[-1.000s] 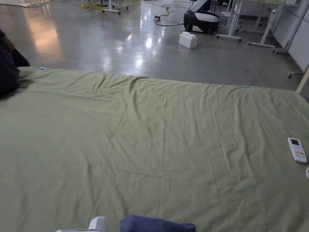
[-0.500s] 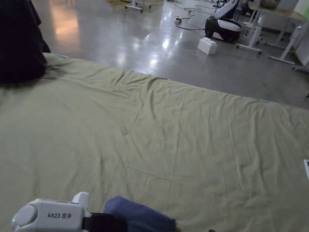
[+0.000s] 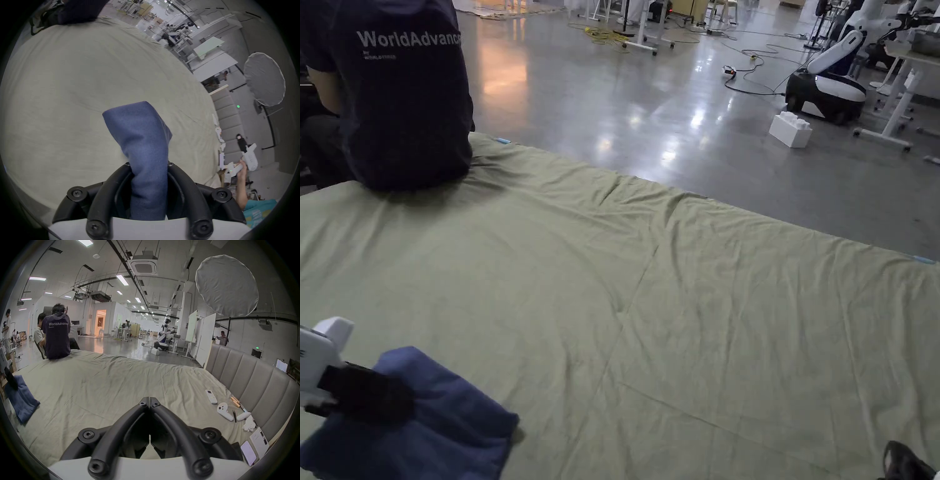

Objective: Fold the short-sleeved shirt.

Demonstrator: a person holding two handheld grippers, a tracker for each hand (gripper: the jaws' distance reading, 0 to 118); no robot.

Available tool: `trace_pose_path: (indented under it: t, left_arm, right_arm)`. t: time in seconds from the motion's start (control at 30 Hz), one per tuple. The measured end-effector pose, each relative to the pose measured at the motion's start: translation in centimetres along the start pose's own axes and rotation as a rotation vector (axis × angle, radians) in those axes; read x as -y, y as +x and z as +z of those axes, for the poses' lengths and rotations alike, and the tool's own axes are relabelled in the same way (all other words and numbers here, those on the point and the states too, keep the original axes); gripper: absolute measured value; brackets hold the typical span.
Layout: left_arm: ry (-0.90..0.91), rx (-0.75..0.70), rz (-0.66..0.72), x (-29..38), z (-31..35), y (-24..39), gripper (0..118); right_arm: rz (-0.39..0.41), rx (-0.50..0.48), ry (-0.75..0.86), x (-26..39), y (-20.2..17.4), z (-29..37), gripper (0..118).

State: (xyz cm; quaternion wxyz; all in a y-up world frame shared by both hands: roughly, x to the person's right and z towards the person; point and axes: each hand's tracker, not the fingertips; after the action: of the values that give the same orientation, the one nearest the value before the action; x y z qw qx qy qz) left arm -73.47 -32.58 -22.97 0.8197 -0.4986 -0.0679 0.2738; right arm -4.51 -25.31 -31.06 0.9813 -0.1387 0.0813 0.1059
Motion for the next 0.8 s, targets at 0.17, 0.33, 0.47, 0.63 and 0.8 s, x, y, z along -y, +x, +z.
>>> trace_pose_path:
  t: [0.17, 0.33, 0.47, 0.63, 0.8]
  left_arm:
    - [-0.031, -0.152, 0.005, -1.5, 3.2, -3.0, 23]
    - [-0.044, -0.254, 0.007, -2.1, 5.0, -3.4, 25]
    - [-0.051, -0.373, -0.023, -2.7, 4.6, -4.6, 52]
    - [-0.004, -0.590, -0.021, -1.5, 4.3, -1.5, 61]
    - [0.046, -0.788, -0.112, -1.6, 5.7, -0.5, 61]
  right_arm:
    - [0.003, 0.032, 0.018, -0.8, 0.8, -0.1, 0]
    - [0.004, 0.042, -0.004, 0.0, 1.2, -0.3, 0]
    - [-0.007, 0.040, -0.025, 0.7, 1.0, -0.3, 0]
    - [-0.003, 0.032, -0.044, 1.2, 1.1, -0.1, 0]
    - [-0.004, 0.028, -0.063, 1.8, 1.7, 0.2, 0]
